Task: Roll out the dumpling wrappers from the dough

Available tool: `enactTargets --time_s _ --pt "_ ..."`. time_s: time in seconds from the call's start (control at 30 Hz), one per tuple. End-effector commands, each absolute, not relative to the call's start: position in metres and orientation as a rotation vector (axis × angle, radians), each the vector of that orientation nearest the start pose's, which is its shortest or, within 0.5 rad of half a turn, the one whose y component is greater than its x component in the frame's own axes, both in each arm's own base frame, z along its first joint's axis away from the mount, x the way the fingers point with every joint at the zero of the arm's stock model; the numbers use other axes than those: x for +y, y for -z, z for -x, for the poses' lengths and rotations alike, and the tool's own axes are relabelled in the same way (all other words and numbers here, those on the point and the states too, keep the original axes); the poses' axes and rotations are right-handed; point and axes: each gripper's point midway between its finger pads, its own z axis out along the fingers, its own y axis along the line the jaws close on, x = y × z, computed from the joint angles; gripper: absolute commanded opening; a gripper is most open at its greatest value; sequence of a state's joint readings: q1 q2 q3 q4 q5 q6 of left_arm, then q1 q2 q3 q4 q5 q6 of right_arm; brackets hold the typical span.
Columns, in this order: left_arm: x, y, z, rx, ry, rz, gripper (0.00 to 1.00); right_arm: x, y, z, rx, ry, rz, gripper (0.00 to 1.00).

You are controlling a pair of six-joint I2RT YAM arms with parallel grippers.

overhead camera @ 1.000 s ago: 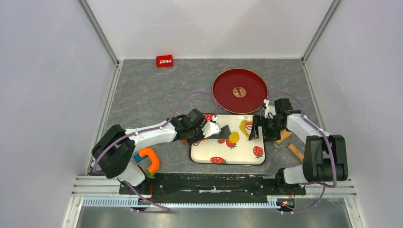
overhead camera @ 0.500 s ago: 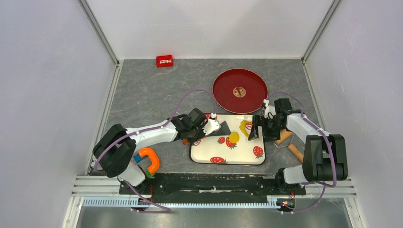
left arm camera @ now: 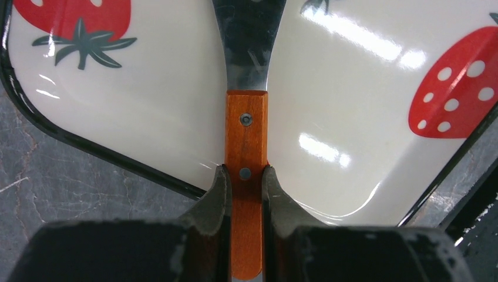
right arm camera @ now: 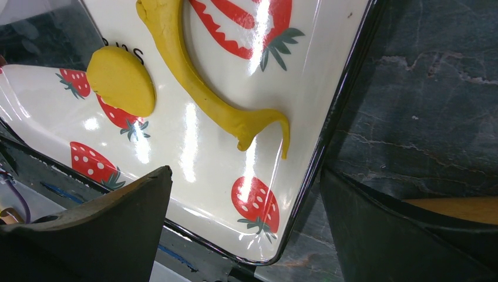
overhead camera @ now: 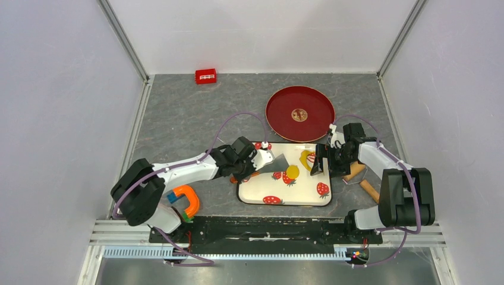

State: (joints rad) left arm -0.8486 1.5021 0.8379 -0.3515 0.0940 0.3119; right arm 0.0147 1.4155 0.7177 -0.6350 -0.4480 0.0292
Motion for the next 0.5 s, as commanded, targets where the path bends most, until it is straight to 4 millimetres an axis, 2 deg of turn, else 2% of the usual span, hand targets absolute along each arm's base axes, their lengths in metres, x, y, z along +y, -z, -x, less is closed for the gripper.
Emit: enactTargets --time_s 0.0,0.3,0.47 --pt "-0.26 -0.059 -0.214 2.048 0.395 -1.459 0.02 0.081 -0.023 -0.22 2.836 -0.664 0.082 0.98" --pt "-0.261 -0.056 -0.21 2.085 0.424 -1.412 0.02 0.081 -0.023 -0.22 2.835 -0.671 0.083 0.98" --pt "-0.255 -0.05 -0.217 2.143 0.347 -1.426 0.02 0.081 -0.024 -0.22 2.833 -0.672 0.083 0.98"
